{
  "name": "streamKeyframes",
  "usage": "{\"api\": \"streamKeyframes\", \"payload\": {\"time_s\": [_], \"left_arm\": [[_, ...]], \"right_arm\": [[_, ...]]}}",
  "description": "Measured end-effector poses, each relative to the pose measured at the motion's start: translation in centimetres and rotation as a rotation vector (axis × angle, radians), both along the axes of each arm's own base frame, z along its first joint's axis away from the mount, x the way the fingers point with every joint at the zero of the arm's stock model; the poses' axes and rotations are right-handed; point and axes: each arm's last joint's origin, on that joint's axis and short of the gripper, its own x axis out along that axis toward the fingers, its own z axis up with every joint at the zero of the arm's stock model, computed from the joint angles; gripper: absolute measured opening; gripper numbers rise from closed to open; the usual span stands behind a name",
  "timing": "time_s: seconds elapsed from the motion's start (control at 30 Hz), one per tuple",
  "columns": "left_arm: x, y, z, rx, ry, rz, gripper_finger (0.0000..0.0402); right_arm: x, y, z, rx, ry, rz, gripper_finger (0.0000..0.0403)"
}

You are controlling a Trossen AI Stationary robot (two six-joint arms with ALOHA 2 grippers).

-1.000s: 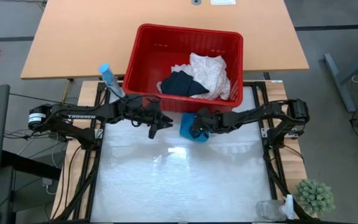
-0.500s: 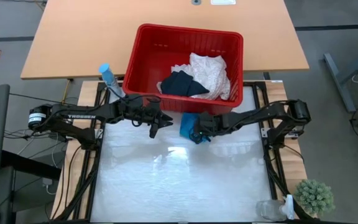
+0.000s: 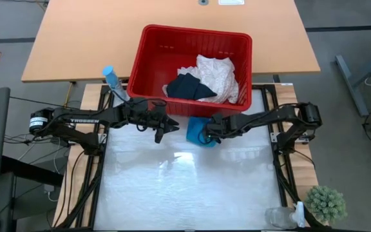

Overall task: Fold laundry
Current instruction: Fold the blue shorts

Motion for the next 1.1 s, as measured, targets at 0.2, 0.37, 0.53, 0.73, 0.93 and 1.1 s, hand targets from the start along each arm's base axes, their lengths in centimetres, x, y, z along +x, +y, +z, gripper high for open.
{"api": "streamKeyframes", "payload": {"time_s": [0.2, 0.37, 0.53, 0.73, 0.93, 1.1], "left_arm": [[0.0, 0.0, 0.0, -0.014, 0.000, -0.008, 0.0107], [0.0, 0.0, 0.0, -0.027, 0.000, -0.006, 0.0107], [0.0, 0.0, 0.0, -0.036, 0.000, -0.005, 0.0107], [0.0, 0.0, 0.0, -0.038, 0.000, -0.004, 0.0107], [0.0, -0.1, 0.0, -0.039, 0.000, -0.009, 0.0107], [0.0, -0.1, 0.0, -0.042, 0.000, -0.016, 0.0107]], "right_arm": [[0.0, -0.5, 0.0, -0.001, 0.006, -0.001, 0.0248], [0.0, -0.5, -0.1, -0.001, 0.002, 0.001, 0.0248], [-0.3, -0.5, -1.3, 0.004, -0.009, -0.002, 0.0248], [-0.2, -0.4, -1.6, 0.002, -0.030, 0.003, 0.0244], [0.4, -0.5, -2.1, 0.003, -0.037, 0.024, 0.0215], [0.8, -0.4, -2.7, 0.004, -0.030, 0.053, 0.0179]]}}
